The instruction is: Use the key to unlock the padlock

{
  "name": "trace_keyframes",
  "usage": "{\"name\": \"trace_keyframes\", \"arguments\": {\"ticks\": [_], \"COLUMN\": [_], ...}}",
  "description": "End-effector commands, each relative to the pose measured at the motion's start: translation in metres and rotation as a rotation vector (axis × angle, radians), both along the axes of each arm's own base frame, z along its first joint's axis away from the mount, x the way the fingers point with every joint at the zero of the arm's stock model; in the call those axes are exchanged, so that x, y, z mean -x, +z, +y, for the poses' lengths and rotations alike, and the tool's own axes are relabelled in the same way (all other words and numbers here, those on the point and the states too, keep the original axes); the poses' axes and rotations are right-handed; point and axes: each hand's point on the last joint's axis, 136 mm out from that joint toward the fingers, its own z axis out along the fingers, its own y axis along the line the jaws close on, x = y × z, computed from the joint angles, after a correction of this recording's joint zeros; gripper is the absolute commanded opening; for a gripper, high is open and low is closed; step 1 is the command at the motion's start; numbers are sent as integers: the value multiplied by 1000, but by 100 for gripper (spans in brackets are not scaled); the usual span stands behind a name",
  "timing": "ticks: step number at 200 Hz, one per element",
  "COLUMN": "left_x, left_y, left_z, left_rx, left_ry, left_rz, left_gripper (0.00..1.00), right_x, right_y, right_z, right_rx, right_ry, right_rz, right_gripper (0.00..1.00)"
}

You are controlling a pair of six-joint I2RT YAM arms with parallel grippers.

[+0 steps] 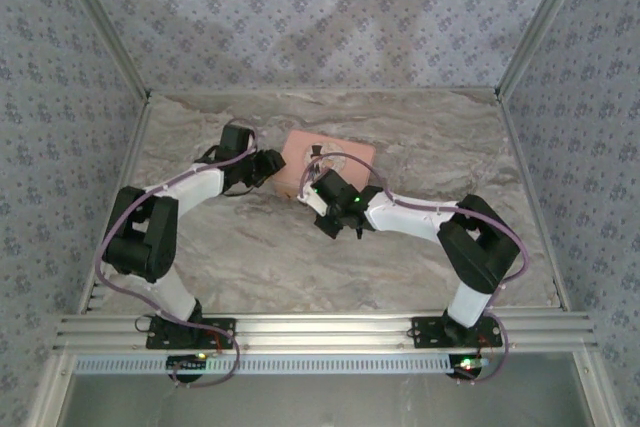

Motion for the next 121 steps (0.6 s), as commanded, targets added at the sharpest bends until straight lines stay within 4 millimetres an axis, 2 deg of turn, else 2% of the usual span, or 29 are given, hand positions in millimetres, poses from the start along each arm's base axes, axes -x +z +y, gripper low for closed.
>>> {"name": "trace_keyframes", "arguments": {"ticks": [1,56,121], "left_x": [2,6,9], "left_y": [-3,-8,-10], "left_z": [-7,-8,-10], "left_rx": [13,22,30], "left_ry": [-25,-25,-30], "left_rz": [-1,13,20], "left_gripper": [45,45,45], "right_x": [-4,-6,-3], "right_y": [13,12,0], "right_z": [12,19,20], "right_rx": [13,26,75], "right_ry": [51,78,99], "right_rz": [-46,-65,-60], "right_gripper": [0,0,0]}}
